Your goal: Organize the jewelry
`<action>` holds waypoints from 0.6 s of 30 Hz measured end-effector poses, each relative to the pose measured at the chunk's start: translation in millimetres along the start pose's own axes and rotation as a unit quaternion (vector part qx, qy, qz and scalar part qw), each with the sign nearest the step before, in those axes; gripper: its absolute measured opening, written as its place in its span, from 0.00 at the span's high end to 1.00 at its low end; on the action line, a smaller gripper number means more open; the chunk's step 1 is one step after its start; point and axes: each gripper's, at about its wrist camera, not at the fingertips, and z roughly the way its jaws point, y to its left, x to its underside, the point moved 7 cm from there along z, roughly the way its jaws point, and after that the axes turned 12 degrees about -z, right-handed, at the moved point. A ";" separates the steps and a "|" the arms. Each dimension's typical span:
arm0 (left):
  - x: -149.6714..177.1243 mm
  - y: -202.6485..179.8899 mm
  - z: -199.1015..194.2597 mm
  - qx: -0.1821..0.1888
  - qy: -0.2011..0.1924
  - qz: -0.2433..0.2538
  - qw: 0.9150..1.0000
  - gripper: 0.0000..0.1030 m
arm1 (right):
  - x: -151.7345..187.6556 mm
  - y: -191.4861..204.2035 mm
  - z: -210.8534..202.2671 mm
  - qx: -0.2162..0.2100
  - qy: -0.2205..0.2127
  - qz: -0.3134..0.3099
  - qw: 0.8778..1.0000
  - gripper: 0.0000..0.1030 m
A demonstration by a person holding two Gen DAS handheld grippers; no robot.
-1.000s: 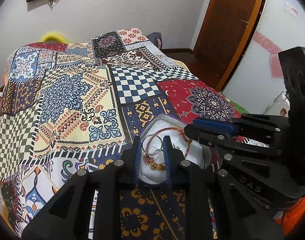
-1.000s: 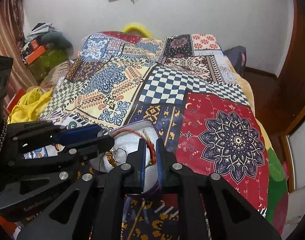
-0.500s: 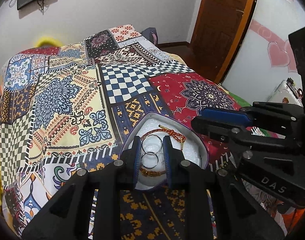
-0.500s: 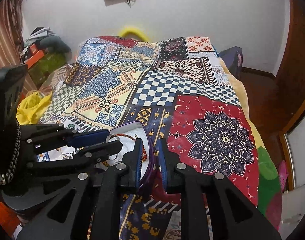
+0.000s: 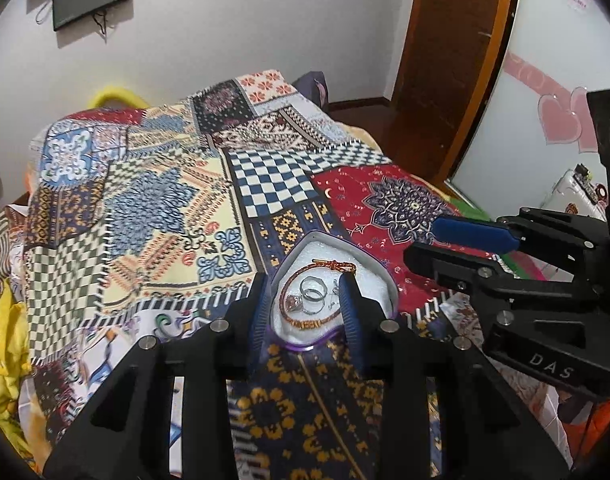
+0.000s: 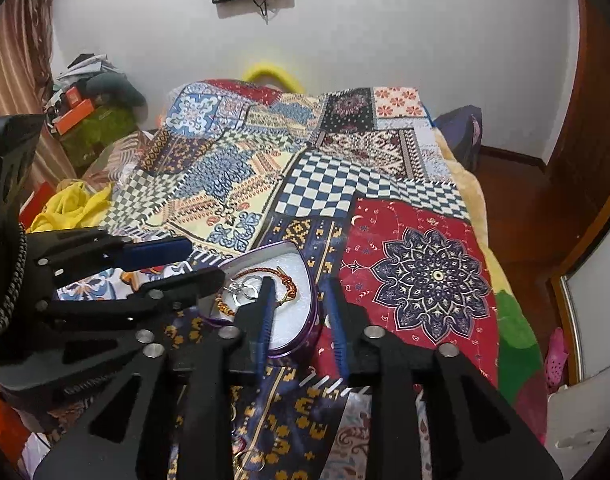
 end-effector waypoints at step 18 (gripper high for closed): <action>33.9 -10.4 -80.6 0.008 -0.035 0.000 0.999 0.57 | 17.8 14.2 -63.1 0.027 -0.037 -0.006 0.999 0.67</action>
